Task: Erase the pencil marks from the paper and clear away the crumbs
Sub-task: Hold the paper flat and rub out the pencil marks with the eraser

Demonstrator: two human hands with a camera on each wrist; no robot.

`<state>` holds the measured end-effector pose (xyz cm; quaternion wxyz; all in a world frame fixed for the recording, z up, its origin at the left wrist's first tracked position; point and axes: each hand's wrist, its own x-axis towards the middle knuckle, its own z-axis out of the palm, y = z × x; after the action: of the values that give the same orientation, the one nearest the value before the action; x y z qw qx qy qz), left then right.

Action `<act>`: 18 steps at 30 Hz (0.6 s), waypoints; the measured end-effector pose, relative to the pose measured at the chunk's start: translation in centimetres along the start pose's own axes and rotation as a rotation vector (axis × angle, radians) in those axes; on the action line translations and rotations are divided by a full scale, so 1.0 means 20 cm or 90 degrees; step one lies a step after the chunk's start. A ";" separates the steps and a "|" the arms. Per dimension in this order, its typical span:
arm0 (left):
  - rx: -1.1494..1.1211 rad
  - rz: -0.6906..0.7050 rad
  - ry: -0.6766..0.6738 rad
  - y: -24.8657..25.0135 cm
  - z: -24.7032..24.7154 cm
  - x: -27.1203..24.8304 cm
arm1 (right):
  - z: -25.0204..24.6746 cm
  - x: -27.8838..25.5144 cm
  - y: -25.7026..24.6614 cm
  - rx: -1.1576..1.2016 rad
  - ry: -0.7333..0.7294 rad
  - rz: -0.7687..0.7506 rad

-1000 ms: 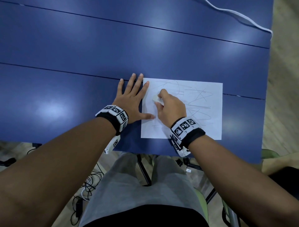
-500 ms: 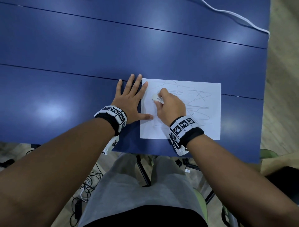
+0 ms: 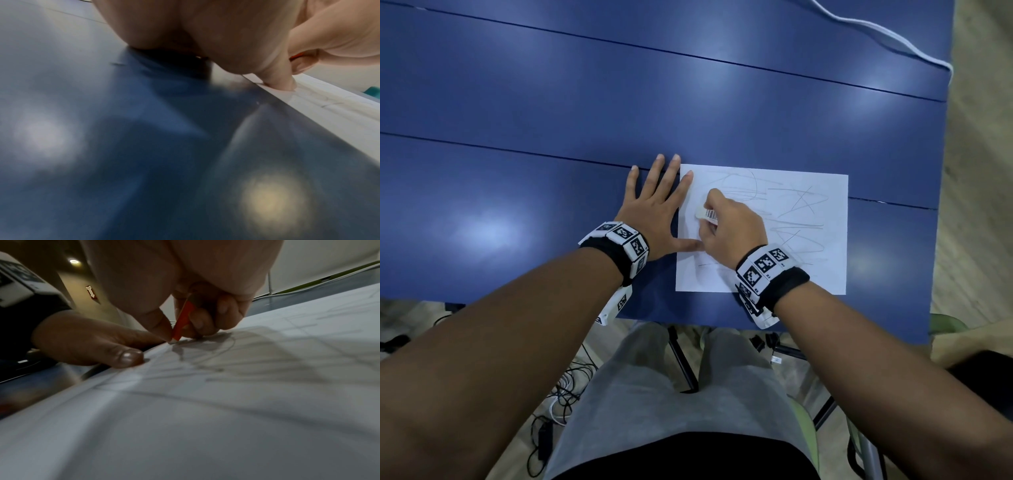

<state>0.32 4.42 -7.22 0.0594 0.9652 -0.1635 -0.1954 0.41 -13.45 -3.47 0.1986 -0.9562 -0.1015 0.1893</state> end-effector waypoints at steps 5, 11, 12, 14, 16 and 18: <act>-0.002 -0.004 -0.005 0.00 0.00 0.00 | -0.01 0.02 0.03 0.012 0.032 0.028; -0.003 -0.003 -0.002 0.00 0.00 0.01 | -0.01 0.01 0.05 0.009 0.027 0.010; -0.002 -0.003 -0.001 0.00 0.00 0.01 | -0.01 0.01 0.04 0.011 0.034 0.014; -0.001 0.001 0.004 -0.01 0.01 0.00 | 0.01 0.00 0.01 0.016 0.019 -0.003; 0.001 0.004 0.011 -0.01 0.01 0.00 | 0.03 -0.01 0.00 0.008 0.004 -0.034; 0.001 0.002 0.009 -0.01 0.01 0.01 | 0.02 0.02 0.00 0.003 0.024 -0.032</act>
<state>0.36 4.46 -7.49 0.0598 0.9663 -0.1646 -0.1885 0.69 -13.29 -3.97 0.2074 -0.9563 -0.1212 0.1668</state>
